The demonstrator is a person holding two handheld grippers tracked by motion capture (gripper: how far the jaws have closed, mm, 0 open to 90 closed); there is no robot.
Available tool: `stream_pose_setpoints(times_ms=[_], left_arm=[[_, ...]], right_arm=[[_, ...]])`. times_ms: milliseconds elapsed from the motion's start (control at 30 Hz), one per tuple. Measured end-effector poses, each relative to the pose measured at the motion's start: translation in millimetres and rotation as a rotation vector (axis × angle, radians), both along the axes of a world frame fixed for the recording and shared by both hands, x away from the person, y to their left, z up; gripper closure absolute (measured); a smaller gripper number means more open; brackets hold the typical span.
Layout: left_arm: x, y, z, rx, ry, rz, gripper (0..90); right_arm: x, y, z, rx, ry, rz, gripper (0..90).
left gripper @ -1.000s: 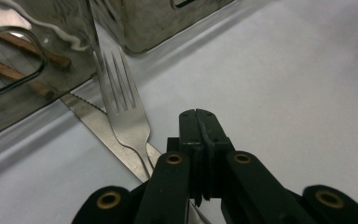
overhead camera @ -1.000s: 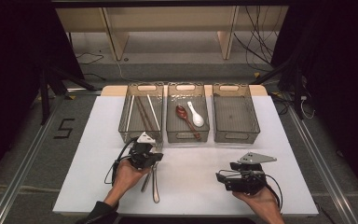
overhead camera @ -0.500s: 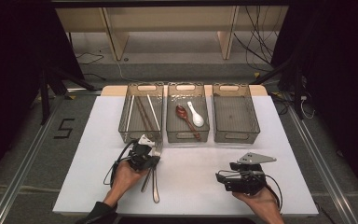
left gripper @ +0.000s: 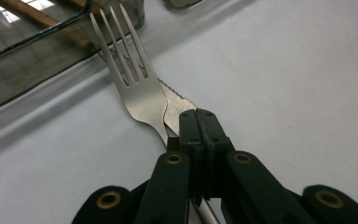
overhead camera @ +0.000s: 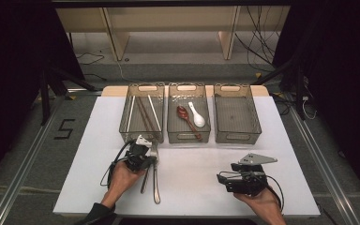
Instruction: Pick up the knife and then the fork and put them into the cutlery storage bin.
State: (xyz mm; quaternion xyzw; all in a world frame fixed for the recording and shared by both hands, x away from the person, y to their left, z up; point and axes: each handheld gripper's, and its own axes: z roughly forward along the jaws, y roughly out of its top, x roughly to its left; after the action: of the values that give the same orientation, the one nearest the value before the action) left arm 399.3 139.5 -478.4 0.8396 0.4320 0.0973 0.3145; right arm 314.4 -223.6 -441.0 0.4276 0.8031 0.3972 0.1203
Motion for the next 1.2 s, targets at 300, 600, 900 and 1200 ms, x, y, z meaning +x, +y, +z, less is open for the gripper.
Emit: stream_pose_setpoints(times_ms=[300,600,900,1200], left_arm=[[-1.0,8.8,-3.1,0.02,0.006,0.029,89.0],[-9.0,9.7,10.5,-0.059,0.044,0.039,75.4],[-20.3,1.5,21.3,-0.033,0.172,0.066,43.2],[-22.2,-8.5,15.2,0.019,0.232,0.063,28.9]], right_arm=[[0.1,0.7,0.2,0.0,0.0,0.002,30.2],[0.2,0.6,0.6,0.001,0.001,0.002,30.2],[-0.1,1.1,0.7,0.001,0.003,0.01,30.2],[-0.1,1.5,0.9,0.0,0.004,0.01,30.2]])
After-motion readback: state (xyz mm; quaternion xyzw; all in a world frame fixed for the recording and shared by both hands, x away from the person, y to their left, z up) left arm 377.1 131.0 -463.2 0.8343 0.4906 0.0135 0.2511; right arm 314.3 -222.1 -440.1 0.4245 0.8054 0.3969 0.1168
